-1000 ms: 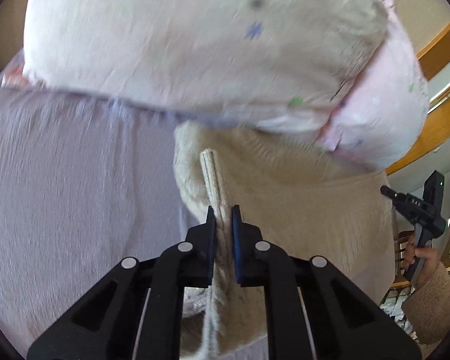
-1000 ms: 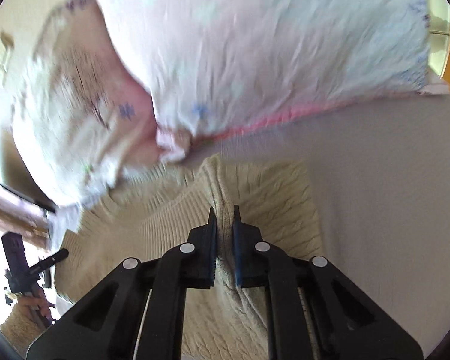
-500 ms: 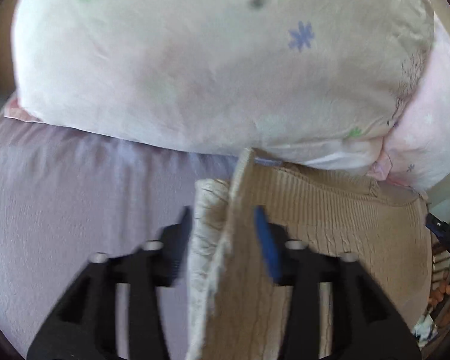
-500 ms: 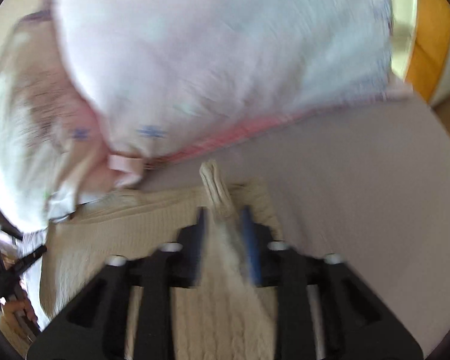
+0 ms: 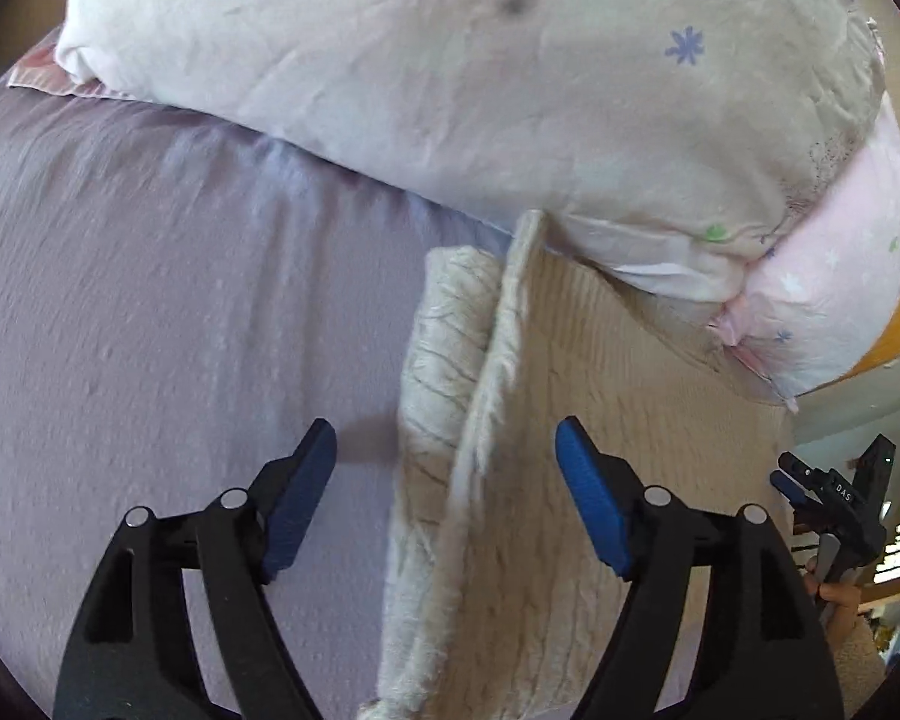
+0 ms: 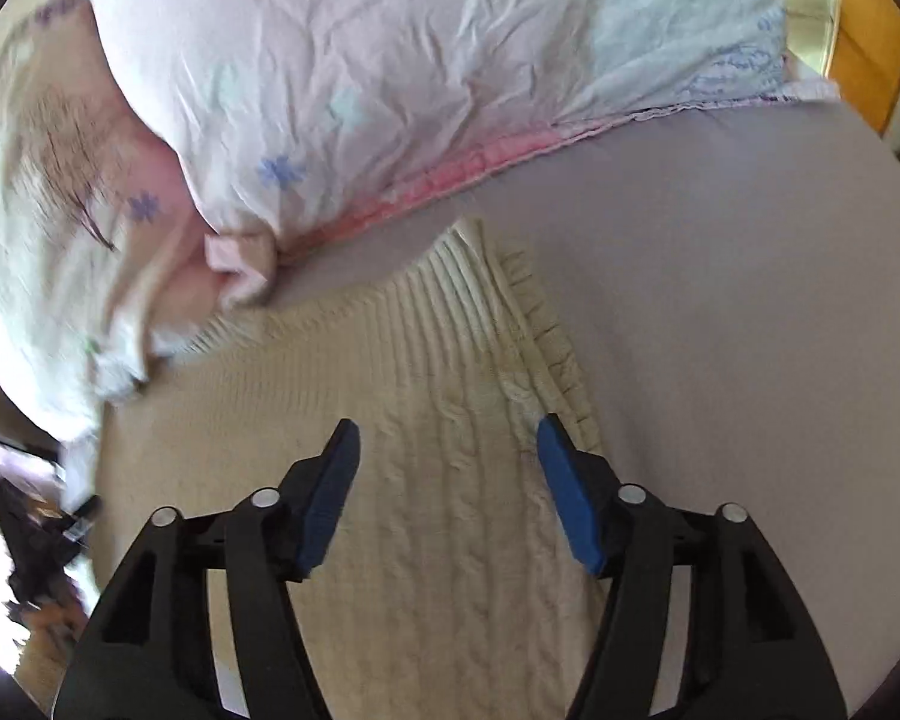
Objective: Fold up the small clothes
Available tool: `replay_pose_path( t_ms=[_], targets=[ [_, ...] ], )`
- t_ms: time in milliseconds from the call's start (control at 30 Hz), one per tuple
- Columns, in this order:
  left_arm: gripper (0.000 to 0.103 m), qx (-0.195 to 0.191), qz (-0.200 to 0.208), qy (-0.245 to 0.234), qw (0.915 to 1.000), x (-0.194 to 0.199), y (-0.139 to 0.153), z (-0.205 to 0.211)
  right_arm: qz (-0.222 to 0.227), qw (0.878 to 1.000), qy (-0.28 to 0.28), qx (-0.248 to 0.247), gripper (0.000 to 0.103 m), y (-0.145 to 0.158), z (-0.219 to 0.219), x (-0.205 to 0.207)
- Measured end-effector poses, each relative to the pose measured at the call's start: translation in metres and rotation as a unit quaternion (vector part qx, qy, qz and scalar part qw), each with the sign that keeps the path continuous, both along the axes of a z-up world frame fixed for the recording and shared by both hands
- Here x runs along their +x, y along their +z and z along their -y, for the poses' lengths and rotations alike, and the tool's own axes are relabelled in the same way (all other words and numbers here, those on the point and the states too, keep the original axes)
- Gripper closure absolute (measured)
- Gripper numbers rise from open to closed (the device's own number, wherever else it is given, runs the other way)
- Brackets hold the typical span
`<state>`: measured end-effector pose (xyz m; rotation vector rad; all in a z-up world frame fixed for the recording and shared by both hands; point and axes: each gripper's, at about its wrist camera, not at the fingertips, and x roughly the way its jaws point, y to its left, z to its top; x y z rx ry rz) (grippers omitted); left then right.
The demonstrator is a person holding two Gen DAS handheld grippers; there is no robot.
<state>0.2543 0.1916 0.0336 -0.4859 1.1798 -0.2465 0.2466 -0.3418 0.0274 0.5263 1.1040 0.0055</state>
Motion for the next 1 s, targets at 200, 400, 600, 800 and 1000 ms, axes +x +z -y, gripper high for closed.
replay_pose_path(
  t_ms=[200, 400, 600, 800, 1000],
  targets=[
    [0.085, -0.118, -0.040, 0.044, 0.9912, 0.001, -0.021, -0.005, 0.019, 0.999, 0.003, 0.025, 0.027, 0.007, -0.005, -0.027],
    [0.089, -0.207, -0.012, 0.036, 0.9776, -0.006, 0.019, 0.021, 0.036, 0.999, -0.022, 0.030, 0.027, 0.011, 0.013, -0.062],
    [0.089, -0.317, 0.024, -0.051, 0.9468, 0.011, 0.085, 0.158, 0.047, 0.993, -0.097, 0.042, 0.027, 0.014, 0.064, -0.122],
    [0.068, -0.408, -0.078, -0.077, 0.9062, 0.008, 0.056, 0.303, 0.031, 0.989, -0.139, 0.047, 0.027, 0.007, 0.093, -0.162],
    [0.027, -0.306, -0.002, -0.066, 0.9498, -0.008, 0.064, 0.250, 0.066, 0.982, -0.144, 0.101, 0.027, 0.018, 0.113, -0.161]
  ],
)
